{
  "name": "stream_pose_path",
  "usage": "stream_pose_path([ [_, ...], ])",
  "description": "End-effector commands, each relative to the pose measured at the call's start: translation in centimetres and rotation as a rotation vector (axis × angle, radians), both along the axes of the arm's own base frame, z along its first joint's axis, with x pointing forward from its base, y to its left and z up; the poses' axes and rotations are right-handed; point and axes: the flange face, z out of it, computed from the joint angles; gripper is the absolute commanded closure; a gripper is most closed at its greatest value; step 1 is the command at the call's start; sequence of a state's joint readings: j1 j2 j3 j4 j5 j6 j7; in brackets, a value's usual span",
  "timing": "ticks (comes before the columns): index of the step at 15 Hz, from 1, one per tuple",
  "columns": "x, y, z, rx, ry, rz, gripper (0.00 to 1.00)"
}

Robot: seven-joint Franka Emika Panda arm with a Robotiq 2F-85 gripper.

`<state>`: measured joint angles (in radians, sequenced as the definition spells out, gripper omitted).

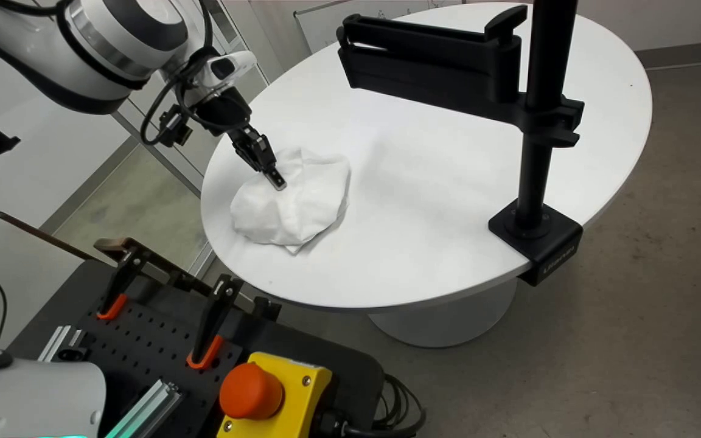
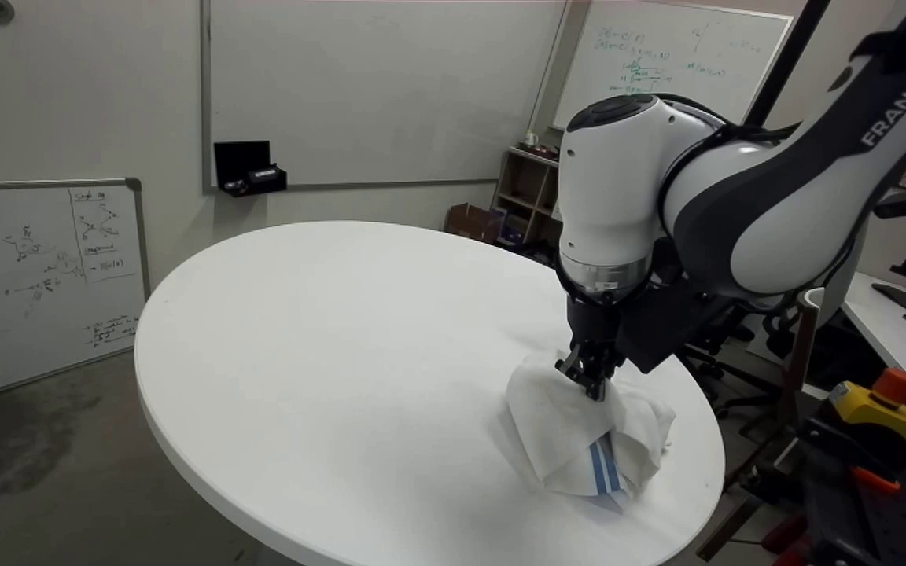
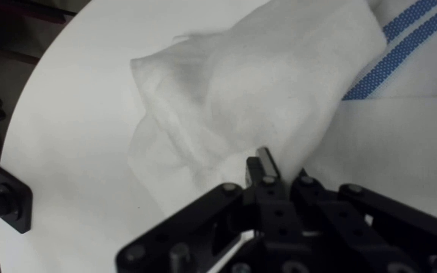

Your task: Pick up the towel from the table and hang it on the metaling object

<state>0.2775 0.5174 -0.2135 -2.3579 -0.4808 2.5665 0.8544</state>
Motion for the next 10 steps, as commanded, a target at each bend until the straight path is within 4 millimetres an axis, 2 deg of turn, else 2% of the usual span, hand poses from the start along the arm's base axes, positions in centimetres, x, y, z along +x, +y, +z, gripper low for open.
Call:
stream_pose_path([
  [1,-0.6,-0.8,2.6,0.009,-0.047,-0.046,0.99],
  [4,-1.5,-1.5,5.2,0.027,-0.08,-0.074,0.99],
  [10,-4.5,-2.3,10.9,0.071,-0.137,-0.118,0.99],
])
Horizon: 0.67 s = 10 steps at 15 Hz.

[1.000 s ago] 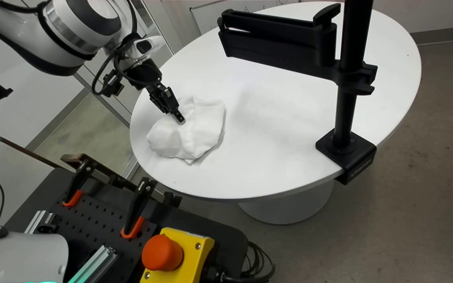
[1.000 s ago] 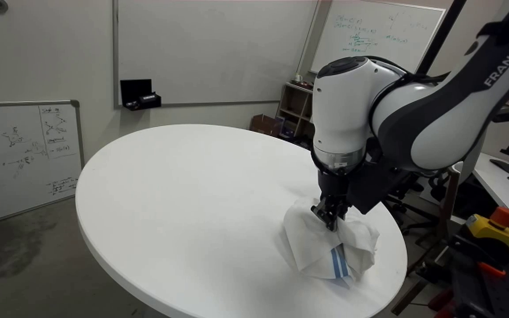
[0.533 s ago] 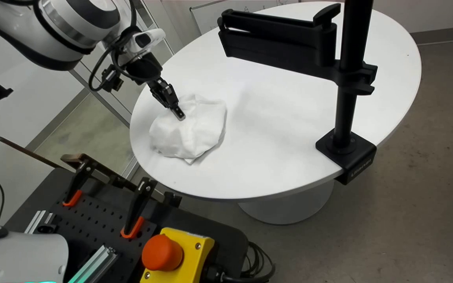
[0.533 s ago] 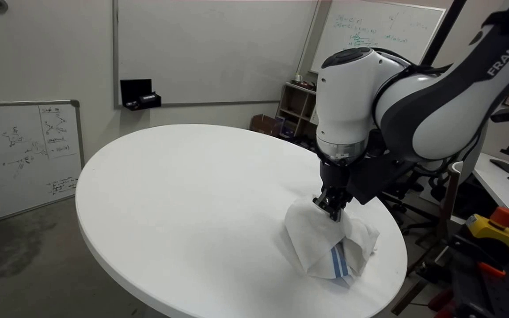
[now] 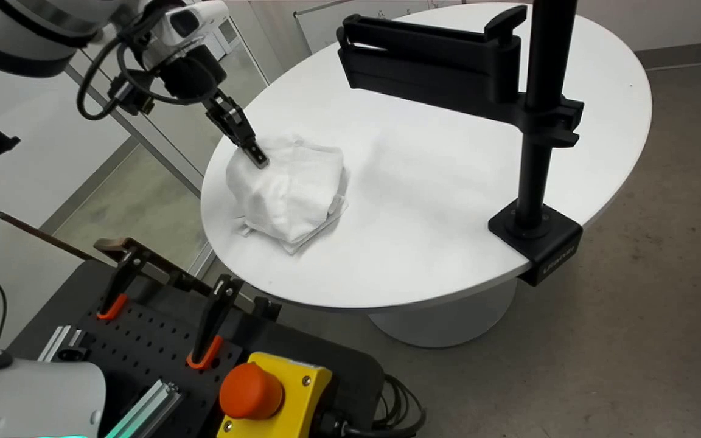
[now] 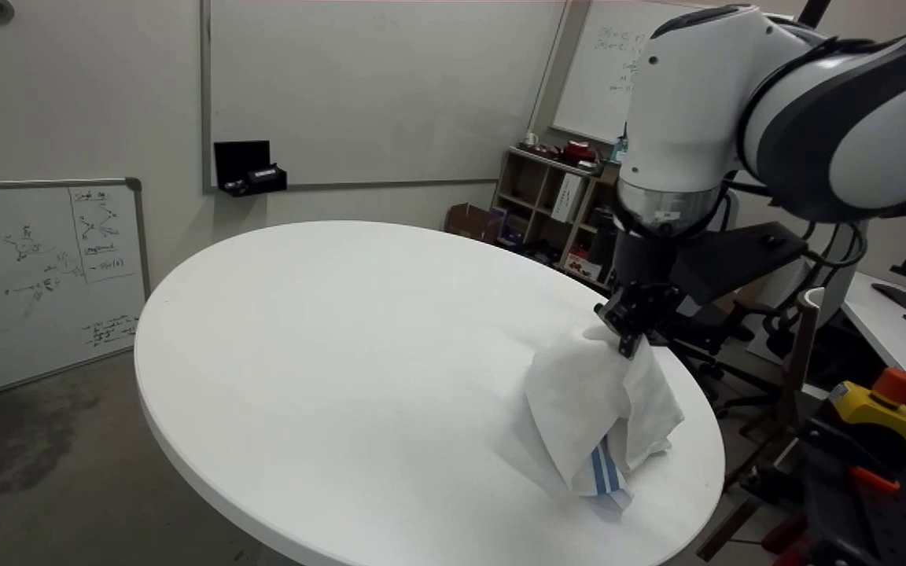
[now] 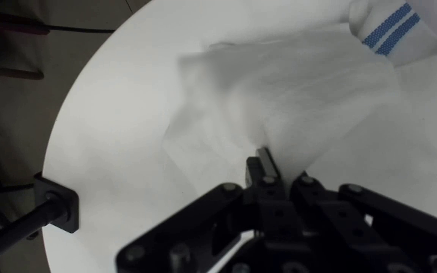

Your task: Pick up the towel from the table and hang it on the metaling object

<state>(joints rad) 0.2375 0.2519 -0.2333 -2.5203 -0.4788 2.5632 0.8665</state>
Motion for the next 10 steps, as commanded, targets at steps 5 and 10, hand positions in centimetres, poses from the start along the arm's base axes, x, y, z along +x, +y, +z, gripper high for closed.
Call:
stream_pose_path([
  [5,-4.2,-1.1,9.0,0.068,-0.121,-0.087,0.99],
  [10,-6.1,-2.0,15.8,0.092,-0.208,-0.157,0.99],
])
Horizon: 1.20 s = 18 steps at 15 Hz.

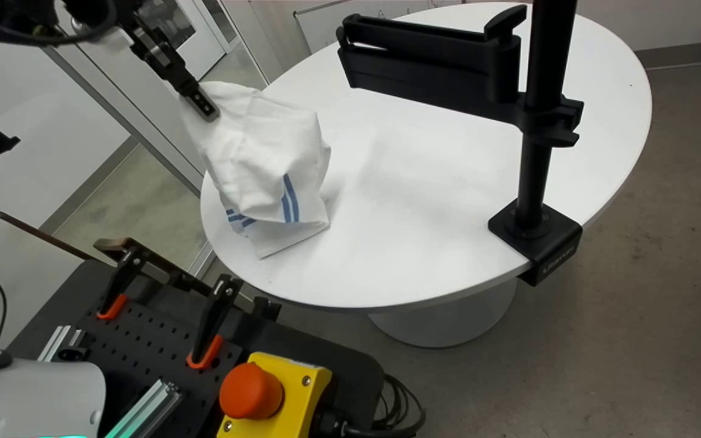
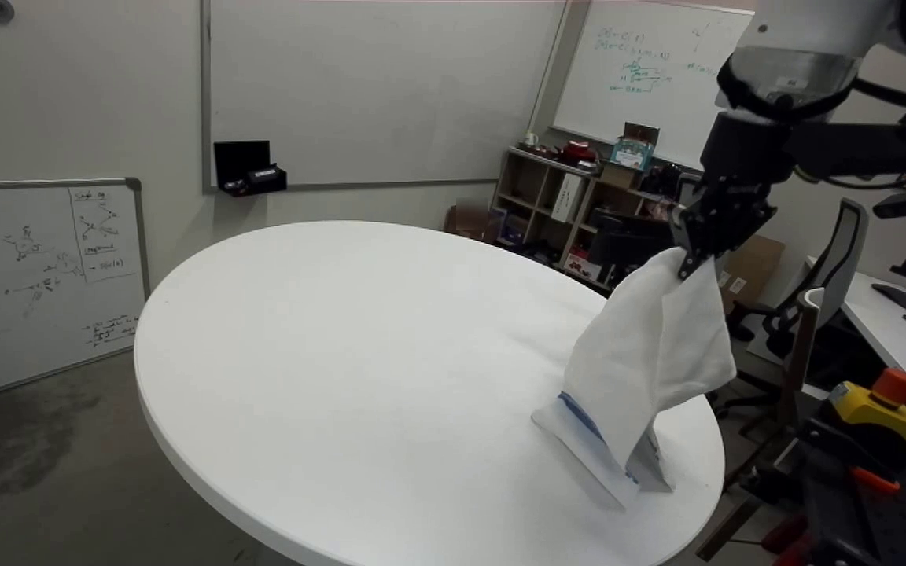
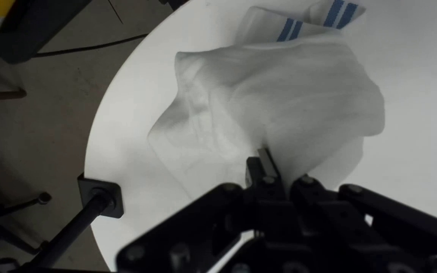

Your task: Pick up the towel from the table and hang it on the metaling object

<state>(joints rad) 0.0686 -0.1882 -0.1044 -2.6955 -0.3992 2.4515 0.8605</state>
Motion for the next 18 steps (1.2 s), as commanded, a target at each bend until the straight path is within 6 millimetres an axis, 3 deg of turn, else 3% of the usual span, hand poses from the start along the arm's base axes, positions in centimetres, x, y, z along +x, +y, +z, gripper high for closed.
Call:
stream_pose_path([
  [1,-2.5,-0.7,5.6,0.025,-0.071,-0.05,0.99],
  [10,-5.2,-5.6,18.3,0.012,-0.312,-0.185,0.99],
  [18,-7.0,-9.9,24.1,-0.026,-0.427,-0.304,0.99],
])
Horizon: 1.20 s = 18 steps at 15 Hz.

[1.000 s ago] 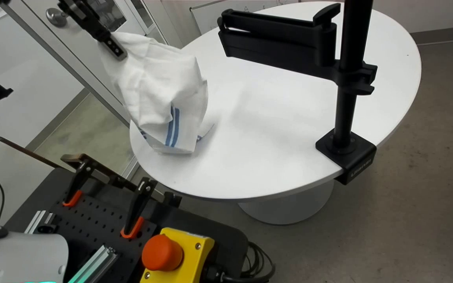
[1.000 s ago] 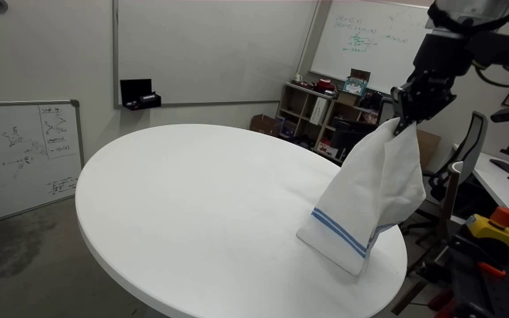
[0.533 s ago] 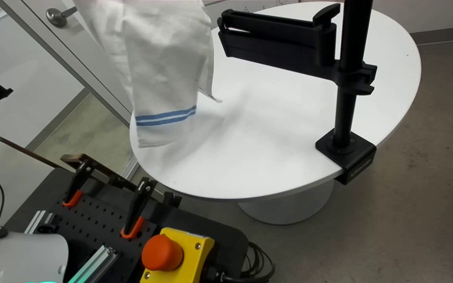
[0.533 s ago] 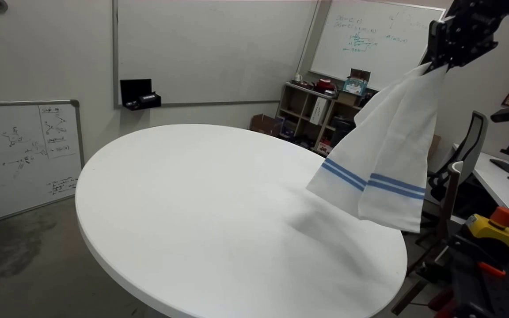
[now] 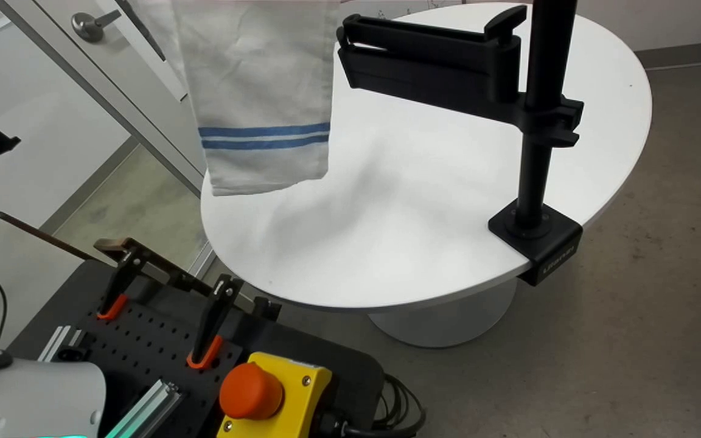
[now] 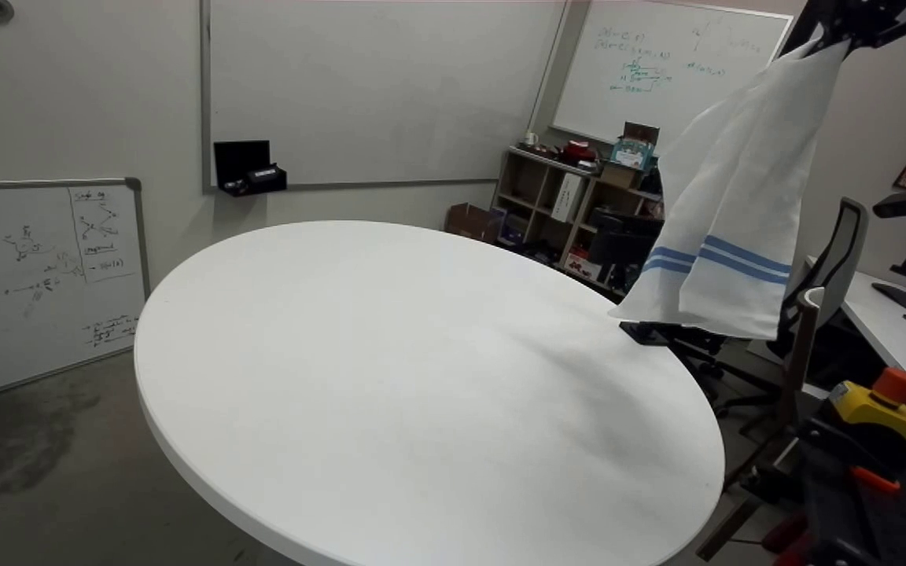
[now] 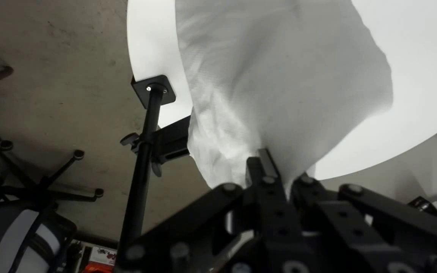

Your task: Pick up the towel from the table and hang it on the metaling object

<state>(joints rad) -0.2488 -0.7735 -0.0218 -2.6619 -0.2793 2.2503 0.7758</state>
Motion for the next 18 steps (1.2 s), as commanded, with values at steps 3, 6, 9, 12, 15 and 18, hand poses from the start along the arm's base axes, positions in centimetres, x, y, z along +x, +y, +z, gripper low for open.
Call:
stream_pose_path([
  [3,-1.2,-1.7,3.0,-0.007,-0.032,-0.054,0.99],
  [6,-1.2,-3.2,3.3,-0.001,-0.023,-0.099,0.99],
  [9,-1.8,-4.3,3.7,-0.006,-0.019,-0.133,0.99],
  [12,-1.9,-5.7,3.7,-0.003,-0.009,-0.173,0.99],
  [15,-1.2,-7.2,3.4,-0.015,0.002,-0.21,0.99],
  [18,0.2,-8.7,3.0,-0.024,0.022,-0.237,0.99],
])
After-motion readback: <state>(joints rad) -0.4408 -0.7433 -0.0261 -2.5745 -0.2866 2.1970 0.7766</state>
